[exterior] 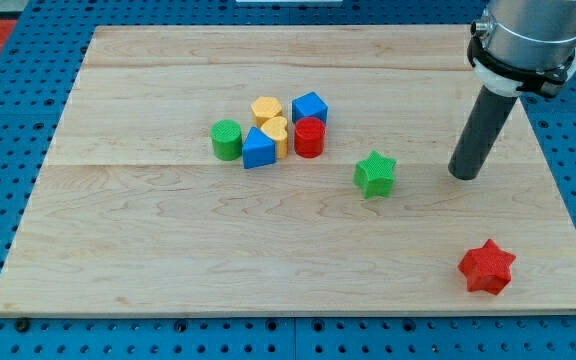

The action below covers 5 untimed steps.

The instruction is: Push the red star into the group of blocks

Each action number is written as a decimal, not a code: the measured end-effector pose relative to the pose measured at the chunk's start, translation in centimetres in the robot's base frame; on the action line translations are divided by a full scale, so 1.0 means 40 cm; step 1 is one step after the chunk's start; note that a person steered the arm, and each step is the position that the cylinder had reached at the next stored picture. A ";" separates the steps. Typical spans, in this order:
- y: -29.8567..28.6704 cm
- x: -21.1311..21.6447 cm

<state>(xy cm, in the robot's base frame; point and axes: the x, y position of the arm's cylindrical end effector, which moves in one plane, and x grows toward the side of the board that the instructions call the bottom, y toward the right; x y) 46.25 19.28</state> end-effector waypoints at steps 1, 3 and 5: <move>-0.060 0.070; -0.320 -0.033; -0.049 -0.033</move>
<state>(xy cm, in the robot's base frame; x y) 44.93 17.32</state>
